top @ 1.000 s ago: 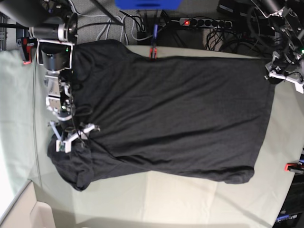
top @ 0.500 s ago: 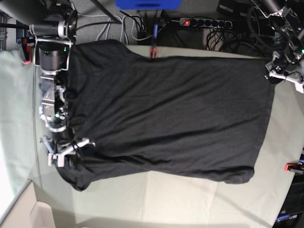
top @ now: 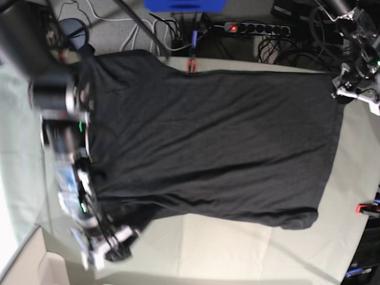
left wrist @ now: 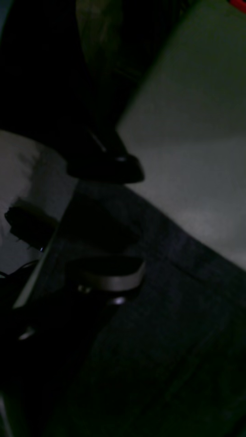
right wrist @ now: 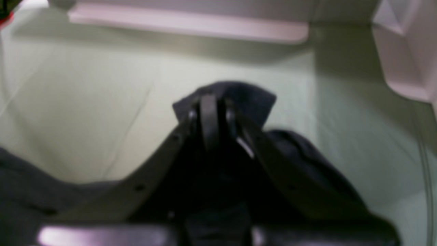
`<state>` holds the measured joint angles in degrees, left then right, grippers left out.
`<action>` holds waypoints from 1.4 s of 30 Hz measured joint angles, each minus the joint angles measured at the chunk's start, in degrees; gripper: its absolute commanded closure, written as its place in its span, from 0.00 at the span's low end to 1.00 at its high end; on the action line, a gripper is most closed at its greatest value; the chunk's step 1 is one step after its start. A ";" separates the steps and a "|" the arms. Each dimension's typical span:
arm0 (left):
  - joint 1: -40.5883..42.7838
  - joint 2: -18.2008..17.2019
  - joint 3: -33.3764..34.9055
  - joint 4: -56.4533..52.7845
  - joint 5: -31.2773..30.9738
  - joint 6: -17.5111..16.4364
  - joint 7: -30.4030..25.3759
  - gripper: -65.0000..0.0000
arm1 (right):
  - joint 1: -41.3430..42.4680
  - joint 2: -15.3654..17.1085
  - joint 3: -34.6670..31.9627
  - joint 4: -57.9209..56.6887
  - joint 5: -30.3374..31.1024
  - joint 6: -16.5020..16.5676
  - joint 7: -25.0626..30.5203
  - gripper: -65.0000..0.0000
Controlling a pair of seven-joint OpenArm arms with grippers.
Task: Layout the t-shirt on the table in an organized manner, then fold the t-shirt properly
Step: 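Release the hem and move the right gripper to the shirt shoulder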
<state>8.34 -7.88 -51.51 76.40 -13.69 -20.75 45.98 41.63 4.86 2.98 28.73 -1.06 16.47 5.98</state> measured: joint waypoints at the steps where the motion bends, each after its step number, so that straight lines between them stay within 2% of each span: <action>1: 0.33 -0.02 0.07 0.04 -0.57 -0.04 0.04 0.49 | 2.82 -0.63 0.28 -3.06 -0.04 0.00 0.20 0.97; 3: 0.61 0.17 0.09 0.55 -0.24 0.00 0.20 0.49 | 8.52 -1.66 1.14 -6.93 0.02 0.02 0.76 0.86; 6: 1.05 0.15 0.07 3.50 0.07 -0.02 0.17 0.49 | 13.11 -2.16 1.86 -8.33 0.42 0.02 1.97 0.61; 9: 1.44 0.31 0.07 6.12 -0.35 -0.02 -0.09 0.49 | 13.44 -2.99 1.88 -8.33 0.42 0.04 1.99 0.36; 12: 1.49 0.48 0.07 7.04 -0.35 -0.04 0.07 0.49 | 11.82 -3.02 1.73 -8.83 0.39 0.04 1.11 0.22; 17: 1.51 0.48 0.07 7.39 -0.55 -0.04 0.09 0.49 | 9.46 -1.97 1.81 -7.85 0.28 0.13 1.09 0.28; 20: 1.49 0.39 0.07 7.39 -0.50 -0.04 0.17 0.49 | 5.14 0.87 1.84 -5.77 0.46 0.15 1.40 0.32; 26: 1.29 0.15 0.15 7.48 -0.57 -0.07 0.15 0.47 | -6.84 7.04 1.88 1.07 0.24 0.24 0.24 0.32; 31: 1.38 -0.39 0.11 7.50 -0.63 -0.04 0.26 0.47 | -18.16 10.36 2.64 11.54 0.17 0.33 0.96 0.32; 38: 1.33 -3.72 0.22 7.06 -0.55 -0.07 0.09 0.47 | -38.36 10.99 16.68 30.45 0.44 0.09 0.96 0.32; 42: 1.51 -4.11 0.22 7.04 -0.37 -0.09 -0.31 0.47 | -47.32 7.48 20.20 38.25 0.37 0.63 0.90 0.32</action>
<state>9.85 -11.99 -51.29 83.44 -14.06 -20.84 45.67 -5.69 12.34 23.18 66.98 -0.69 17.10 6.87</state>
